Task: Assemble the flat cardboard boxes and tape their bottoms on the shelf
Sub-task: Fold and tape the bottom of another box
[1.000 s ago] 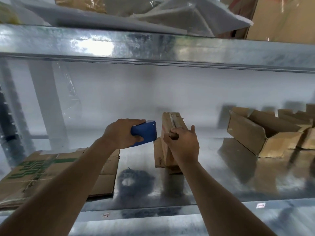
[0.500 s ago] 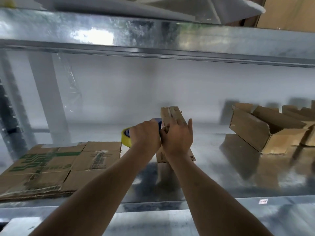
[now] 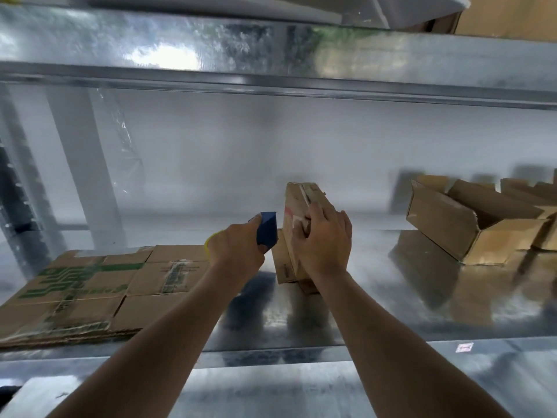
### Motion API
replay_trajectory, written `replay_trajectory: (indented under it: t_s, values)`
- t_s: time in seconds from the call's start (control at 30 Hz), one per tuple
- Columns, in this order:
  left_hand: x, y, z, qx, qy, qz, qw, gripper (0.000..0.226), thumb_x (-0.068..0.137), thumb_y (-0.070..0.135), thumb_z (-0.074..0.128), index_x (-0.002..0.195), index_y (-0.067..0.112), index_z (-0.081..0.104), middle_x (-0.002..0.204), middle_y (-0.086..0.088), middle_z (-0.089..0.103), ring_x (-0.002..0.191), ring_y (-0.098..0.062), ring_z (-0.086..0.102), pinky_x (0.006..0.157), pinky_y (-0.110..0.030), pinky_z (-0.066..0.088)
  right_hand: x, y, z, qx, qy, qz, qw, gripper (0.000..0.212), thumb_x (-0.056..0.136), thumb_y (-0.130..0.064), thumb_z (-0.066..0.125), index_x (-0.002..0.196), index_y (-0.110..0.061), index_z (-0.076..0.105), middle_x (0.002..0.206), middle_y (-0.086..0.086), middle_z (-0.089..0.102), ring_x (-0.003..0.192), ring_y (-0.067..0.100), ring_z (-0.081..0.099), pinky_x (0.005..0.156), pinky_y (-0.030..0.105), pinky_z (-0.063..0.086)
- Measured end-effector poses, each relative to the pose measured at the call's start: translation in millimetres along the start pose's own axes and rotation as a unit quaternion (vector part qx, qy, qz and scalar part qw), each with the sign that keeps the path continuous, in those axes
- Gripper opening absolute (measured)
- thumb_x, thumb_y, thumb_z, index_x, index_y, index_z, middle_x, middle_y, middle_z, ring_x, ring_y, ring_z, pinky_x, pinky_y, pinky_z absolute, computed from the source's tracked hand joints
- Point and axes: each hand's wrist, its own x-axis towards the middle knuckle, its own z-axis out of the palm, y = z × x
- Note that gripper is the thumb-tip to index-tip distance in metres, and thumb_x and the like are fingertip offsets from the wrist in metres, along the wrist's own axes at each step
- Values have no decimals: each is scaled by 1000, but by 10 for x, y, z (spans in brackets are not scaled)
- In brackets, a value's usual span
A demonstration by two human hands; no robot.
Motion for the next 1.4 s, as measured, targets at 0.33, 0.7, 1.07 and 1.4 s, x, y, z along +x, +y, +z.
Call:
replay_trajectory:
  t_s: [0.33,0.7,1.07,1.4]
  values:
    - [-182,144,142,-46,-22,26,998,67,94,44,68,154,42,38,122,1,70,103,-26,68,72,-31,48,130,86,-539,-52,50,-34,997,32,85,-29,69,113,-13,68,107,7,70,90,28,65,91,41,46]
    - [-341,328,240,-23,-45,49,998,68,92,45,70,151,45,37,121,0,71,104,-28,69,80,-38,59,-180,221,-704,-97,6,25,995,35,90,-35,61,120,-16,62,112,9,66,104,29,60,96,43,46]
    - [-433,365,171,54,-42,60,996,67,101,57,49,160,40,22,139,-17,51,128,-39,48,108,-51,30,-244,366,-908,14,-52,-57,997,33,92,-36,56,120,-21,67,126,-2,67,107,22,62,103,41,46]
    - [-363,612,-74,-174,44,244,953,44,109,32,46,152,39,46,169,-5,26,138,-33,51,109,-53,48,-199,675,-1174,163,-132,-120,970,29,103,-30,64,129,-20,69,124,-5,70,110,12,64,94,33,55]
